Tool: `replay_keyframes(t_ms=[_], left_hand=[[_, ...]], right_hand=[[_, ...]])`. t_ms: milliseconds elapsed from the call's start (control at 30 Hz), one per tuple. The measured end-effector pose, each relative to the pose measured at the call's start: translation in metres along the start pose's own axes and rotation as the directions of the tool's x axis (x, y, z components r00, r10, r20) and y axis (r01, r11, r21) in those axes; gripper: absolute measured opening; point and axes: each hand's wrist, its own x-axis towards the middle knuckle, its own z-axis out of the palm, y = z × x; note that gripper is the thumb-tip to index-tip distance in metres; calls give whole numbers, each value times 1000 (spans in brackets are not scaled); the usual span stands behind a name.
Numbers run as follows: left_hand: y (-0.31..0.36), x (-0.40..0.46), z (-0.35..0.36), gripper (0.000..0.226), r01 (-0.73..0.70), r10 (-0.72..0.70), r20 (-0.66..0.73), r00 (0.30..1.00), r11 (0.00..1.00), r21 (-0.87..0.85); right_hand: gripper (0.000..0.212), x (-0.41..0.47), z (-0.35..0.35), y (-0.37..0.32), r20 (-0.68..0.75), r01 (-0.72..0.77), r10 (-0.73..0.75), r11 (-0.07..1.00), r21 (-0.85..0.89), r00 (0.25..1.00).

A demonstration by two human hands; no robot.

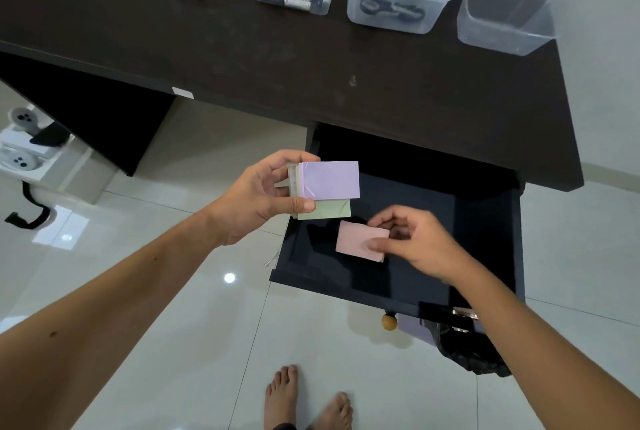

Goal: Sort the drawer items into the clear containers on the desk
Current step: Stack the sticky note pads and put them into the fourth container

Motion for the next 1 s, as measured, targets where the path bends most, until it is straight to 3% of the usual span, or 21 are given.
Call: replay_keyframes(t_ms=[233, 367, 800, 900, 1000], left_hand=[[-2, 19, 25, 63, -12, 12, 49, 999, 1000, 2], [-6, 29, 43, 63, -18, 16, 93, 996, 1000, 16], [-6, 41, 81, 63, -10, 10, 168, 986, 1000, -4], [-4, 41, 87, 64, 7, -3, 182, 983, 1000, -20], [2, 42, 97, 63, 27, -19, 198, 980, 999, -36]], right_hand=[[23, -44, -73, -51, -76, 132, -118, 968, 212, 990], [27, -35, -80, -63, -114, 191, -167, 949, 249, 979], [24, -22, -74, -47, -262, 221, -213, 975, 1, 941], [43, -26, -77, -43, -222, 135, -122, 990, 44, 967], [68, -31, -82, -41, -126, 6, 33, 957, 290, 991]])
